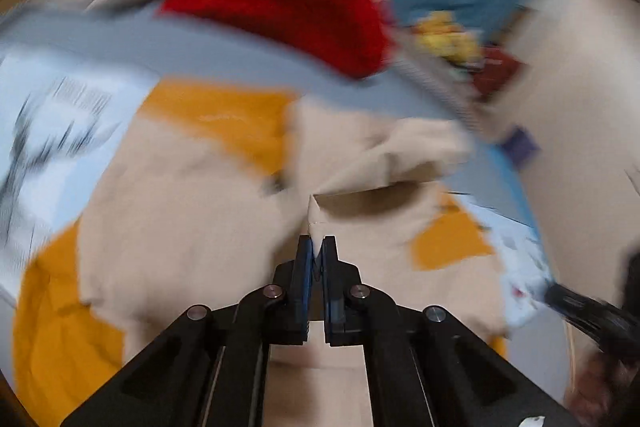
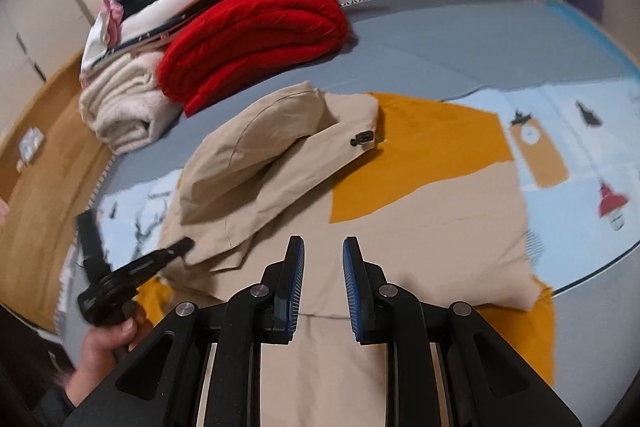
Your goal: Fold large clothes
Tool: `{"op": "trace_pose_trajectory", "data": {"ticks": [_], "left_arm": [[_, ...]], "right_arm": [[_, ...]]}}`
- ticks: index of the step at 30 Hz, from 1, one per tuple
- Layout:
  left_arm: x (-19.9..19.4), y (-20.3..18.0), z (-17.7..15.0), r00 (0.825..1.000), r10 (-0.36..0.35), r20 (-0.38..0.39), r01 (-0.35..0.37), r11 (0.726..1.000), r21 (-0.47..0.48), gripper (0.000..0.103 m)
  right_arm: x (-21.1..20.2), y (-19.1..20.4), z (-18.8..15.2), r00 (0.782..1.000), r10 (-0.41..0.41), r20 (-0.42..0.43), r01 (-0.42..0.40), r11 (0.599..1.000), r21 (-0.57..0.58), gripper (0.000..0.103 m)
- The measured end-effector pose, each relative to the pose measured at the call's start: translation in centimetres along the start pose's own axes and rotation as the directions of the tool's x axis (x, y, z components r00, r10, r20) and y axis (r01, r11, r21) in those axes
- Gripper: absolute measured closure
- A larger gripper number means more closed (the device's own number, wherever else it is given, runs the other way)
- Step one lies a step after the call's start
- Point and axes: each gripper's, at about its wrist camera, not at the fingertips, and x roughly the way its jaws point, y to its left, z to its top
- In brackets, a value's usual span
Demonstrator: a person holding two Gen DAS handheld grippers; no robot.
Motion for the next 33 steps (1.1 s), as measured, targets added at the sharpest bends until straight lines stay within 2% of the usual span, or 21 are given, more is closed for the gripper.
{"op": "trace_pose_trajectory", "data": {"ticks": [2,3,5,7,9,10,11,13,14,16,18,20,22,25,26,27,28,29,31,33], "left_arm": [[-1.4,-3.6,-0.3,0.998,-0.057,0.003,0.056,0.988,0.144,0.1],[-1.6,-5.0,-0.9,0.996,-0.089,-0.025,0.092,0.976,0.196,0.1],[-0.7,-7.4,-3.1,0.981,-0.12,-0.152,0.161,0.944,0.29,0.1],[1.2,-8.7,-5.2,0.963,-0.064,-0.263,0.158,0.921,0.356,0.098],[3.7,-9.0,-7.5,0.917,0.057,-0.394,0.117,0.907,0.404,0.098],[4.2,-8.6,-7.9,0.906,0.087,-0.415,0.099,0.909,0.405,0.097],[4.2,-8.1,-7.8,0.902,0.085,-0.422,0.092,0.92,0.381,0.097],[3.4,-6.7,-6.1,0.909,-0.016,-0.417,0.131,0.96,0.248,0.09],[2.9,-6.2,-5.3,0.914,-0.066,-0.401,0.152,0.971,0.186,0.087],[2.0,-4.8,-3.9,0.925,-0.148,-0.349,0.183,0.98,0.071,0.073],[1.9,-3.8,-3.4,0.937,-0.152,-0.315,0.167,0.986,0.021,0.072],[2.0,-3.4,-3.5,0.935,-0.17,-0.31,0.175,0.985,-0.011,0.073],[2.2,-3.9,-4.0,0.929,-0.184,-0.321,0.191,0.981,-0.01,0.073],[4.0,-5.2,-4.8,0.922,-0.142,-0.359,0.171,0.984,0.049,0.073],[5.4,-5.5,-5.5,0.913,-0.096,-0.397,0.14,0.987,0.082,0.076],[6.5,-5.8,-6.8,0.897,-0.023,-0.441,0.087,0.988,0.126,0.084],[7.3,-6.0,-7.6,0.885,0.027,-0.464,0.053,0.986,0.158,0.085],[7.6,-6.0,-8.2,0.882,0.051,-0.468,0.035,0.984,0.175,0.086],[7.4,-6.1,-8.1,0.883,0.044,-0.468,0.035,0.986,0.161,0.086],[6.9,-6.1,-7.5,0.883,0.001,-0.47,0.063,0.991,0.121,0.086]], "right_arm": [[0.4,-0.2,0.1,1.0,0.016,-0.005,-0.016,0.999,0.035,0.077],[0.6,-0.4,0.2,1.0,0.018,-0.005,-0.018,0.999,0.047,0.074],[1.0,-0.7,0.1,1.0,0.027,-0.006,-0.027,0.997,0.07,0.071],[1.4,-1.0,0.2,0.999,0.041,-0.018,-0.039,0.995,0.095,0.069],[2.0,-1.3,0.0,0.998,0.049,-0.033,-0.044,0.992,0.118,0.066],[2.2,-1.4,0.0,0.998,0.051,-0.038,-0.046,0.991,0.123,0.066],[2.7,-1.5,-0.1,0.997,0.052,-0.049,-0.046,0.99,0.131,0.065],[3.4,-1.7,-0.1,0.996,0.052,-0.067,-0.042,0.989,0.143,0.065],[3.7,-1.7,-0.3,0.996,0.053,-0.078,-0.041,0.988,0.15,0.065],[4.5,-1.7,-0.4,0.994,0.052,-0.101,-0.035,0.986,0.16,0.065],[5.6,-1.6,-0.7,0.991,0.05,-0.124,-0.029,0.985,0.169,0.065],[6.3,-1.5,-1.0,0.989,0.053,-0.138,-0.027,0.983,0.182,0.065],[7.2,-1.5,-1.1,0.986,0.062,-0.153,-0.031,0.979,0.2,0.065],[8.0,-1.6,-1.3,0.984,0.072,-0.161,-0.036,0.976,0.213,0.065],[8.3,-1.5,-1.3,0.984,0.071,-0.164,-0.035,0.977,0.209,0.065],[8.4,-1.5,-1.3,0.984,0.067,-0.167,-0.032,0.978,0.204,0.065],[8.7,-1.5,-1.5,0.983,0.06,-0.174,-0.024,0.979,0.201,0.065],[8.8,-1.6,-1.6,0.982,0.056,-0.178,-0.019,0.979,0.201,0.065],[8.9,-1.9,-1.7,0.983,0.045,-0.18,-0.007,0.979,0.206,0.065],[8.6,-1.7,-1.5,0.987,0.043,-0.153,-0.012,0.98,0.198,0.065]]}}
